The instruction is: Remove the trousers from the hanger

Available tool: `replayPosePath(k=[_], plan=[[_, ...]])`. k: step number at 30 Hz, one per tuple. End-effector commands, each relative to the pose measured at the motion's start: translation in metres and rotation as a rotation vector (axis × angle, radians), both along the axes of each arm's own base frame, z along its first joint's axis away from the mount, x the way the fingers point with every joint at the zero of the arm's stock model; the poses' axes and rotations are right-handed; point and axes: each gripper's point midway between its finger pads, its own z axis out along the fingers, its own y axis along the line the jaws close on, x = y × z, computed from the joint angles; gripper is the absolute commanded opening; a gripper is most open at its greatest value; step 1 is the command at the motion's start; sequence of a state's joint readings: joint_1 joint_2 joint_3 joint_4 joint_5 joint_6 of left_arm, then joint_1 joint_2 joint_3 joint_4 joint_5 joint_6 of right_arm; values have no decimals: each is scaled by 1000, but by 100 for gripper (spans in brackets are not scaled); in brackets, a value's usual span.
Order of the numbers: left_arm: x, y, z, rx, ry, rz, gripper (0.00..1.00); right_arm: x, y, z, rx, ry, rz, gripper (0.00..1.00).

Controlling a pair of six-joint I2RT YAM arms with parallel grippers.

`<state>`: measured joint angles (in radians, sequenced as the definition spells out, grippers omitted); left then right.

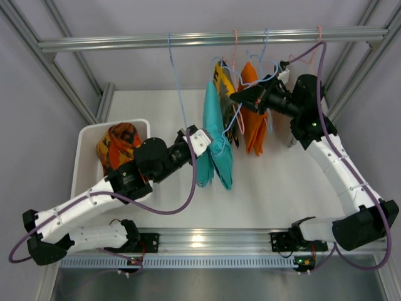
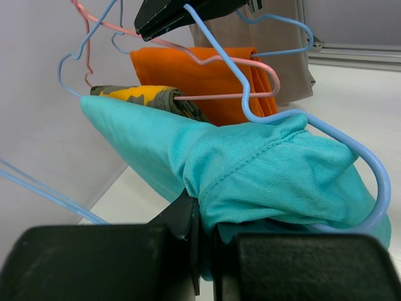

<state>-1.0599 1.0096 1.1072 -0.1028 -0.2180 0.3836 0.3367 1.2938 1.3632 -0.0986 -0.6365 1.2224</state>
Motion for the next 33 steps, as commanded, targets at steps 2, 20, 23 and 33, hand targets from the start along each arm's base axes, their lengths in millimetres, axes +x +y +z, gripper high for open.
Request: replayPosePath(k=[2,20,23,33], plan=[[-22,5,129,-337,-197,-93,0,1,-9,13,-43,-145,-5,0],[-26,-30,44,-147,-62,-211,19,-25,-15,120,73,-302,34,0],[-28,-28,38,-137,-57,-212,30,-17,-11,105,72,-254,45,0],[-34,-22,27,-123,-70,-231,46,-6,-3,89,99,-180,63,0]])
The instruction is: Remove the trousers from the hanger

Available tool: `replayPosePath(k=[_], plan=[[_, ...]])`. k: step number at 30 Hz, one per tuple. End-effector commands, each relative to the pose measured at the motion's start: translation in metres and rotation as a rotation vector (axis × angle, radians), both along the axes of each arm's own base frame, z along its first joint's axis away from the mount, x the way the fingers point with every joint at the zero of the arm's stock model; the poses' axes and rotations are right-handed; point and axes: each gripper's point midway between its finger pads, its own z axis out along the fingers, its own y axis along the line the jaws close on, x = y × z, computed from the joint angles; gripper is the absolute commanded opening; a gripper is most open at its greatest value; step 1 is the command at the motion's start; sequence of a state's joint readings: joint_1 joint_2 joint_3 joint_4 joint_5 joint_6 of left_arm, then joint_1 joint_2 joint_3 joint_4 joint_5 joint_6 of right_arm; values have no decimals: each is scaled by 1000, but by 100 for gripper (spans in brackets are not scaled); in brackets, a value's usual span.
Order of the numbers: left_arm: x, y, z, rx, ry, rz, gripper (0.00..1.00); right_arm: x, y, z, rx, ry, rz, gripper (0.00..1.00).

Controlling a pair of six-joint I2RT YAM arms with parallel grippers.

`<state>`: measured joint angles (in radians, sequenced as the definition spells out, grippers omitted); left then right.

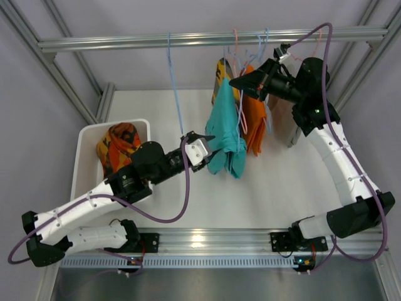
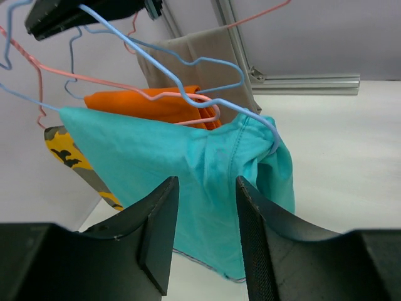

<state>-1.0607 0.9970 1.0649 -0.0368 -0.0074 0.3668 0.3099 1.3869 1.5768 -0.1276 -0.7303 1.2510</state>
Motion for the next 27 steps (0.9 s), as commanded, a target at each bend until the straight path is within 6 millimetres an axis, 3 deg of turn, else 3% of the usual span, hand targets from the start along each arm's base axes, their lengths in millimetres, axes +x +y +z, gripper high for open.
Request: replayPosePath(k=[1,6,11,15,27], plan=[[-3,3,25,-89,-51,-4,47,-12,-4,39,64,-112,-3,0],[5,0,22,-89,-45,28,51,-19,-4,46,82,-78,-27,0],[-12,-13,17,-79,-6,-86,68,-22,-7,45,81,-19,-57,0],[-19,-18,15,-83,7,-119,73,-21,-9,41,81,44,-83,0],[15,-27,1,-40,5,53,68,-28,-14,48,104,123,-96,0]])
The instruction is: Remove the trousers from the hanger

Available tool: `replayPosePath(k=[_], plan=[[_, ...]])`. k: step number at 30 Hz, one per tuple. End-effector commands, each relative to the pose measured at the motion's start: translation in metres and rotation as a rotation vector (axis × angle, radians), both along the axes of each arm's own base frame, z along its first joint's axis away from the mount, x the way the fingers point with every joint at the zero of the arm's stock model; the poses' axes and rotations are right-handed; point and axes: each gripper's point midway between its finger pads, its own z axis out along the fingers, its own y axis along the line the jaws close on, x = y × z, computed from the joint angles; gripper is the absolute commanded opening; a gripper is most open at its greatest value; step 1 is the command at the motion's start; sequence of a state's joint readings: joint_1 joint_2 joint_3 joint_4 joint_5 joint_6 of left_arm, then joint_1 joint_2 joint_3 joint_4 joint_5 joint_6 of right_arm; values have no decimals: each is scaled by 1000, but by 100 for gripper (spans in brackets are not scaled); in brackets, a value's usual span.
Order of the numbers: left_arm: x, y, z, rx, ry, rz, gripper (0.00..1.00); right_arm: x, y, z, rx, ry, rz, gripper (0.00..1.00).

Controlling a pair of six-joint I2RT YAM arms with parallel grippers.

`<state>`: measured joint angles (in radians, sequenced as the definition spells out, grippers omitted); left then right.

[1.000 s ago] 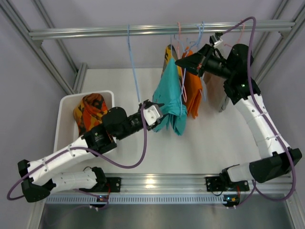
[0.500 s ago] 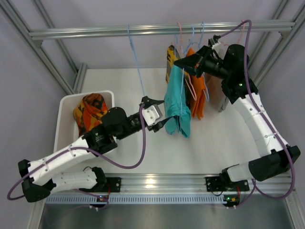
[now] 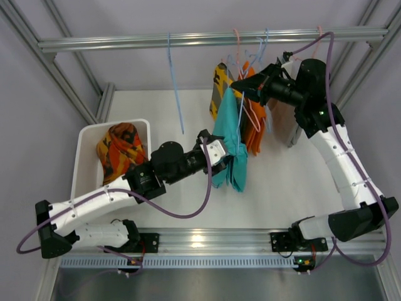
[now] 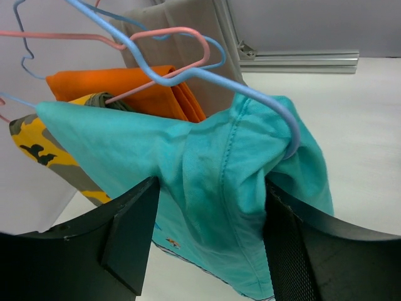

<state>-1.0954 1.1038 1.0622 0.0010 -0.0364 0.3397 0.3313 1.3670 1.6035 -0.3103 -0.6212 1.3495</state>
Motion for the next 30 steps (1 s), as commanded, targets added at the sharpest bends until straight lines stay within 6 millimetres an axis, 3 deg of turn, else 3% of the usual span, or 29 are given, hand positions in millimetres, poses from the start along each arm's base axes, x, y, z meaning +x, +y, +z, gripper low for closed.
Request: replayPosePath(k=[1,6,13,30], plan=[[12,4,34,-99,-56,80,68,-29,-10,58,85,-87,-18,0],[19,11,49,-157,-85,133,66,-31,-11,53,81,-71,-19,0],[9,9,60,-197,-88,83,65,-32,-11,53,79,-69,-20,0],[1,16,82,-262,-102,58,72,-30,-11,48,70,-78,-20,0]])
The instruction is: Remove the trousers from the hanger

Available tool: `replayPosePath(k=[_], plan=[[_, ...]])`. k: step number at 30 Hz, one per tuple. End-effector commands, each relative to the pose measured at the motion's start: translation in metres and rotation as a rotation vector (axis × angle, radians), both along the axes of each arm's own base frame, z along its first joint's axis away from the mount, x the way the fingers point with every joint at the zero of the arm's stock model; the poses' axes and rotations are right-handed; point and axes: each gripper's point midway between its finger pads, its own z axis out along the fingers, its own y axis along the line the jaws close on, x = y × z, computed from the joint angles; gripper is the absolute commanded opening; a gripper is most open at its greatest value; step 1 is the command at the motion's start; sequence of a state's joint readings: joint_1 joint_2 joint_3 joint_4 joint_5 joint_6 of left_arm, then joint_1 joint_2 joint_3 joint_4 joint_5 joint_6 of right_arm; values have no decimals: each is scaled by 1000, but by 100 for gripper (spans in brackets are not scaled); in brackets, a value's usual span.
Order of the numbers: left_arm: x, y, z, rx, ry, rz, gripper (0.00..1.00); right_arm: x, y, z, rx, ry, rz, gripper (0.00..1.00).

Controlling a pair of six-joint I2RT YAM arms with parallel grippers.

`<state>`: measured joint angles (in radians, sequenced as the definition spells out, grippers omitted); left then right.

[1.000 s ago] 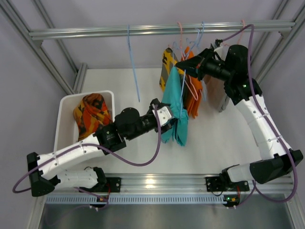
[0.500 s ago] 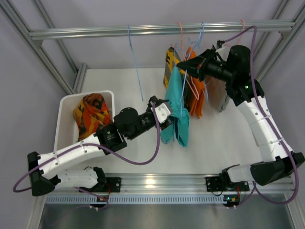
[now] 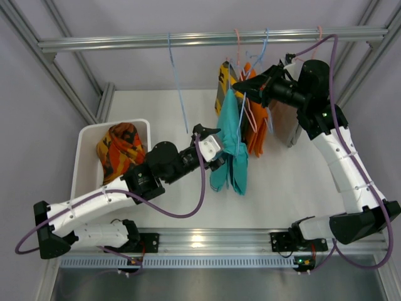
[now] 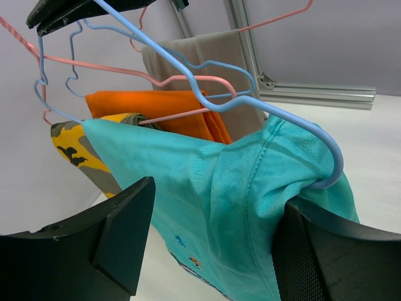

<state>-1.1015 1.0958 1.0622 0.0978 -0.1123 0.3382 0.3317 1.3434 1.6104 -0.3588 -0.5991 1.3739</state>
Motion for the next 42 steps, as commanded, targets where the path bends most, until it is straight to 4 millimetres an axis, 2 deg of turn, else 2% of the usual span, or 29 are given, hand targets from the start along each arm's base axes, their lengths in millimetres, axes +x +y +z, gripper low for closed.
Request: replayPosePath(k=[1,6,14,21,35,38,39,41,42], plan=[[-11,10,56,-164,-65,-24,73,-25,-7,46,62,-114,3,0],[-13,13,58,-168,-62,-30,77,-23,-7,43,60,-114,1,0],[-8,16,49,-130,-68,2,79,-24,-6,46,64,-124,8,0],[13,10,32,-61,-77,86,76,-28,-6,51,72,-134,15,0],[33,-7,23,-21,-129,138,73,-37,-3,54,89,-133,46,0],[39,-11,25,-21,-150,158,66,-40,-1,52,88,-127,54,0],[40,-12,25,-15,-158,164,59,-40,-2,52,90,-123,54,0],[42,-13,29,-20,-164,171,51,-41,-2,50,89,-121,57,0],[42,-13,31,-23,-169,169,42,-43,-2,51,89,-125,57,0]])
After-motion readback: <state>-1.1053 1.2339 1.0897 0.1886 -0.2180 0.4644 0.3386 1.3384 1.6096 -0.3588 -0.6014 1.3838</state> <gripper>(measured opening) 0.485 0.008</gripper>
